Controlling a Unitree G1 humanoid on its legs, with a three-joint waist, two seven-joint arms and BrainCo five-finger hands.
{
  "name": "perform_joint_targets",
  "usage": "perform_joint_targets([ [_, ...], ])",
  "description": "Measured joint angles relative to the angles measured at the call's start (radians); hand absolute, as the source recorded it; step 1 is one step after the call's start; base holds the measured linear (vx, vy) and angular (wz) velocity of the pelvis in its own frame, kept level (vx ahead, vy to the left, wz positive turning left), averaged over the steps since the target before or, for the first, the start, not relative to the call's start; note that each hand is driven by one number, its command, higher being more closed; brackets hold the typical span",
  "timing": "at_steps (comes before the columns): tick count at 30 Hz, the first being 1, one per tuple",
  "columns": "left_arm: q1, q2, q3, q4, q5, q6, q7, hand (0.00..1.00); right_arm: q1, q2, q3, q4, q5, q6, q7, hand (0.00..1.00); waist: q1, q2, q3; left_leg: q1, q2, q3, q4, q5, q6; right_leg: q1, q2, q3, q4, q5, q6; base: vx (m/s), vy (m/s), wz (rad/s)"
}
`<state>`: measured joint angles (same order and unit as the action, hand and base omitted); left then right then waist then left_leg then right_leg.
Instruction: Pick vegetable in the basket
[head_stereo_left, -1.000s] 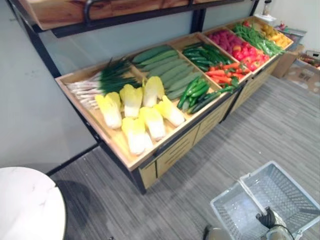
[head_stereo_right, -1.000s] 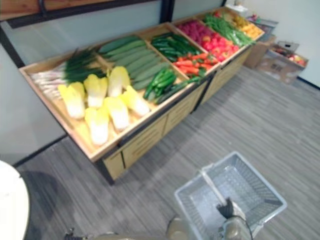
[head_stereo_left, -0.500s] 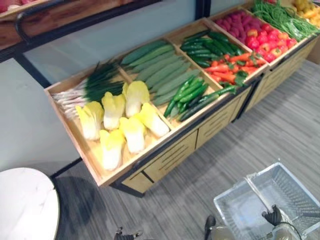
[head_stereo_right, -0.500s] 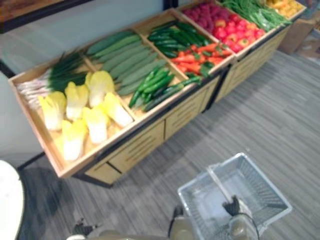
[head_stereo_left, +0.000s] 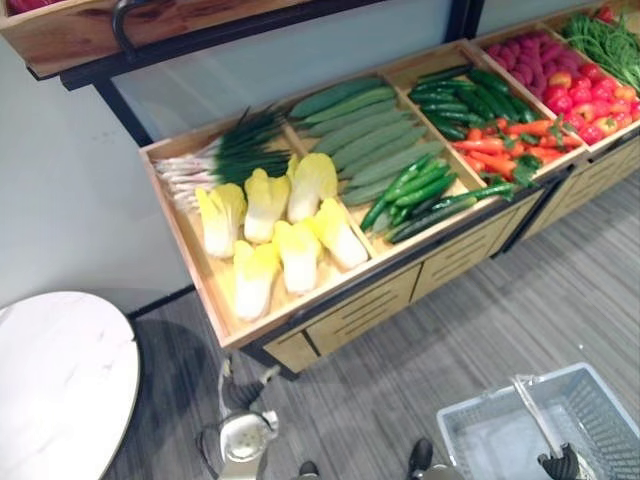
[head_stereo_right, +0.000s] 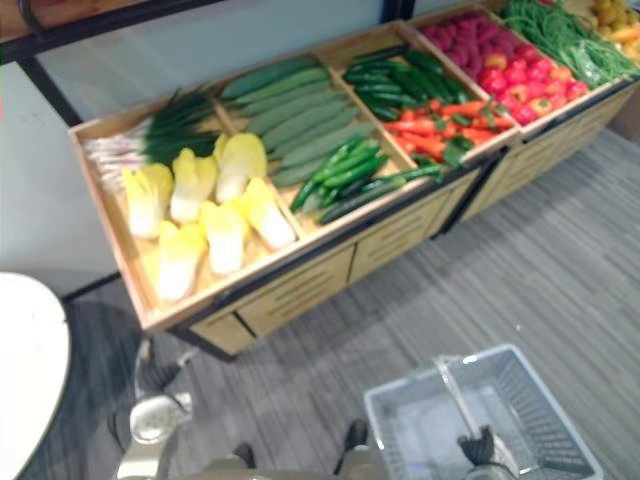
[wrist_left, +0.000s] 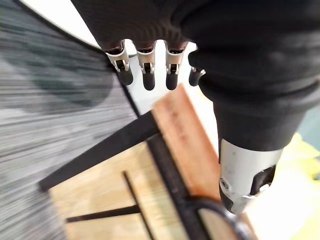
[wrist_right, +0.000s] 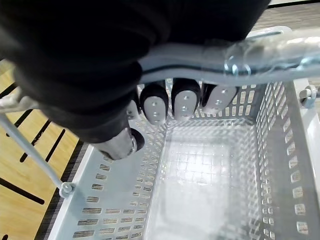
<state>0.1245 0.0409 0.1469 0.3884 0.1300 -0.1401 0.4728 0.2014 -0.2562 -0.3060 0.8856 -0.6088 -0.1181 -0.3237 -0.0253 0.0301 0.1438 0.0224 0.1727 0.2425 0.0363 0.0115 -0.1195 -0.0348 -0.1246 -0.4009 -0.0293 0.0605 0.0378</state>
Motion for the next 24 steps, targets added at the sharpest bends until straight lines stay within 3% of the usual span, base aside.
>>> perform_joint_targets([
  [4,-0.006,-0.001,0.028,-0.154,0.04,-0.014,0.067,0.0,0.01,-0.009,-0.011,0.036,-0.001,0.003,-0.001,1.0,-0.001,0.04,-0.037,0.003,0.01,0.001,-0.003,-0.095,-0.003,0.01,0.023,0.02,-0.061,0.048,0.015,-0.06,0.091,-0.15],
  [10,0.022,0.001,0.085,-0.226,0.086,-0.014,0.141,0.0,0.037,-0.008,0.006,0.036,-0.003,0.001,-0.001,1.0,-0.001,0.009,-0.05,0.016,-0.01,0.018,-0.001,-0.11,0.004,0.02,0.006,0.044,-0.077,0.064,0.031,-0.03,0.054,-0.09],
  [18,0.026,0.0,0.107,-0.237,0.087,0.007,0.151,0.0,0.026,-0.011,0.044,0.033,-0.021,0.001,0.003,1.0,-0.004,0.004,-0.065,0.017,-0.011,0.023,-0.02,-0.102,0.002,0.004,0.011,0.053,-0.077,0.066,0.025,0.04,0.007,-0.03],
  [24,-0.049,0.004,0.252,-0.165,0.06,0.045,0.158,0.0,0.012,-0.017,0.083,0.012,-0.025,0.0,0.01,1.0,-0.007,-0.011,-0.072,0.038,-0.011,0.048,-0.034,-0.103,0.001,0.001,0.016,0.08,-0.077,0.066,0.024,0.07,0.013,-0.12],
])
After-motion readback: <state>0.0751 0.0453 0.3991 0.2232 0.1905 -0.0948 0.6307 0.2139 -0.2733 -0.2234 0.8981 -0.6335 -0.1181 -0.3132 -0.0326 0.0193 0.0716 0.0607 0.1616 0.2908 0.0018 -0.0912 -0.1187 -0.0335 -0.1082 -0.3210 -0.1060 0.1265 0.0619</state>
